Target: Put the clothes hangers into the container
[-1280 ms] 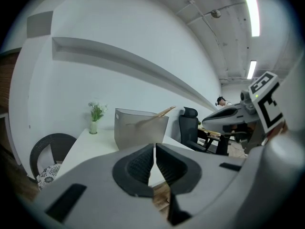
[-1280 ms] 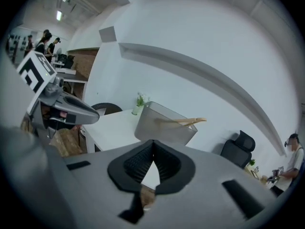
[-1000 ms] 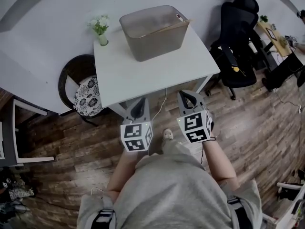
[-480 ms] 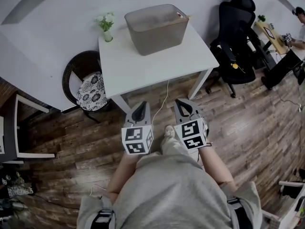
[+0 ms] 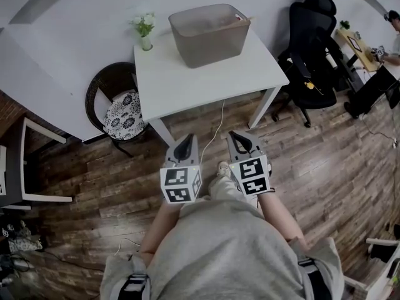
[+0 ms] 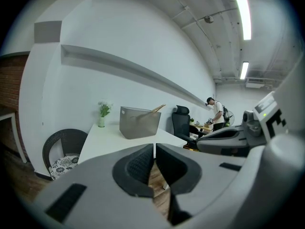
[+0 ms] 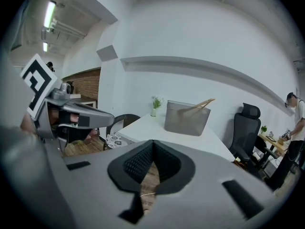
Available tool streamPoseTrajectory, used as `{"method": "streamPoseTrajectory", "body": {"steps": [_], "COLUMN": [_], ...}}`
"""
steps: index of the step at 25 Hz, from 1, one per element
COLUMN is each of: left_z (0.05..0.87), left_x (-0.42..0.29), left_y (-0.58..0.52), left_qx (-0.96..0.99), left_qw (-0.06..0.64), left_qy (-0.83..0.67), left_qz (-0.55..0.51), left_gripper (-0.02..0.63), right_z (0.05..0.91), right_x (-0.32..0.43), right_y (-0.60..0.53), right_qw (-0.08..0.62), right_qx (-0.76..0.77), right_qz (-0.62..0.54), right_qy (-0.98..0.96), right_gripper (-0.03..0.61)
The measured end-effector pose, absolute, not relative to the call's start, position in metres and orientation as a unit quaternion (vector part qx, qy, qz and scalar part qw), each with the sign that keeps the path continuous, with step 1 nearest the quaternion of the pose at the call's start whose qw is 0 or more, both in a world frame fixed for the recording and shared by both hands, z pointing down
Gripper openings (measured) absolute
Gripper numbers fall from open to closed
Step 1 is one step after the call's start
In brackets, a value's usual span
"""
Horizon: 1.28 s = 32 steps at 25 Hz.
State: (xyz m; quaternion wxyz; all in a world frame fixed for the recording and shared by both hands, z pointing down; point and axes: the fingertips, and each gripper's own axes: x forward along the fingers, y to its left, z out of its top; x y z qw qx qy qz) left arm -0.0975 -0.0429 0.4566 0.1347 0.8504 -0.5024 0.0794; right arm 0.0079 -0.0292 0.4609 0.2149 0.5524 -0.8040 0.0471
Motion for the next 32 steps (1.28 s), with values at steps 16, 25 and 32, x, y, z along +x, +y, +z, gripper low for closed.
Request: {"method": "streamPoseTrajectory", "body": {"steps": [16, 25, 32], "left_z": [0.453, 0.458, 0.459], "left_x": [-0.090, -0.092, -0.091], "left_y": [-0.044, -0.046, -0.051], "left_qx": [0.854, 0.854, 0.853], "left_qw": [0.137, 0.143, 0.145], "left_qy": [-0.496, -0.495, -0.496], "left_qz": [0.073, 0.075, 0.075], "left_gripper": [0.017, 0.017, 0.017], "right_z": [0.457, 0.458, 0.458], "right_x": [0.017, 0.017, 0.018], "right_y": [-0.030, -0.032, -0.037], "right_qw": [0.198, 0.195, 0.197], "right_qx": [0.563, 0.565, 0.562], "right_qz": [0.055, 0.058, 0.054], "right_qy": [-0.801, -0.800, -0.802], "right_gripper": [0.000, 0.000, 0.000]}}
